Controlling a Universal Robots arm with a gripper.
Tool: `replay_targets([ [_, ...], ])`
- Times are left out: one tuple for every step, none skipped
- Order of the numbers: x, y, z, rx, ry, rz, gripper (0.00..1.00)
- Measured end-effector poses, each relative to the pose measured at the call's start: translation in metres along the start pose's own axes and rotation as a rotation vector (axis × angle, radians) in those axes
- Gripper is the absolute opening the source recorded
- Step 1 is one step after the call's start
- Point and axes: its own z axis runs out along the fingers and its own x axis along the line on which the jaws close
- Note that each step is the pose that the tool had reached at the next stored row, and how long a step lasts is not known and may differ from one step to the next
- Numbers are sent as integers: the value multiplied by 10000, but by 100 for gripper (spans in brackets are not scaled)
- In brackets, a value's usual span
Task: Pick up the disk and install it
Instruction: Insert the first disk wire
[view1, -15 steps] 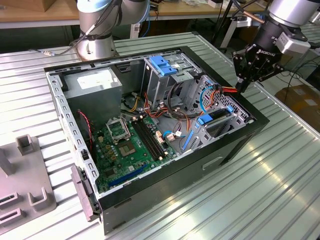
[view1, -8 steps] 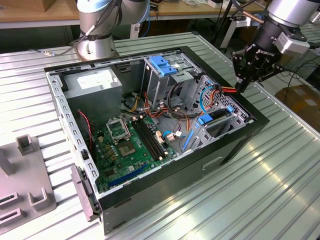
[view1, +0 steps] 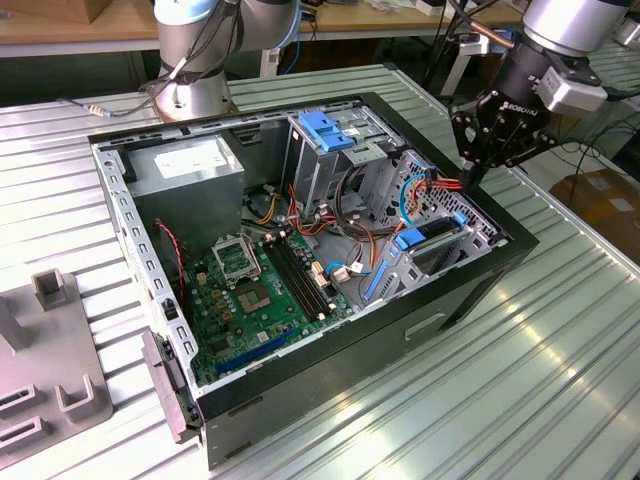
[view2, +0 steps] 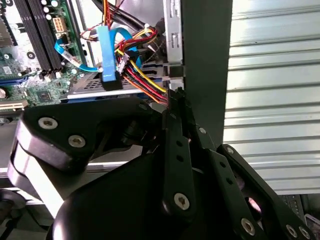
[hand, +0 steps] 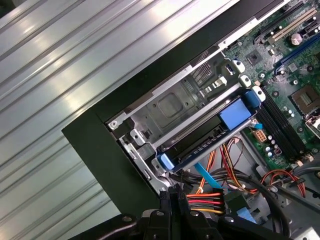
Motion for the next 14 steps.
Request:
replay_targets([
  [-32, 24, 1, 0, 0, 1, 16],
  [-49, 35, 1, 0, 0, 1, 16],
  [-63, 46, 2, 0, 1, 1, 16],
  [-93, 68, 3, 1, 0, 0, 16],
  [-118, 86, 3, 0, 1, 0, 16],
  [-134, 97, 4, 0, 0, 1, 16],
  [-149, 108, 5, 0, 0, 1, 16],
  [-165, 120, 5, 0, 0, 1, 16],
  [-181, 132, 6, 1, 0, 1, 16],
  [-203, 147, 6, 0, 0, 1, 16],
  [-231, 168, 8, 1, -1, 1, 16],
  [-251, 183, 8, 1, -1, 1, 16],
  [-271, 197, 8, 0, 0, 1, 16],
  [-277, 203, 9, 0, 0, 1, 16],
])
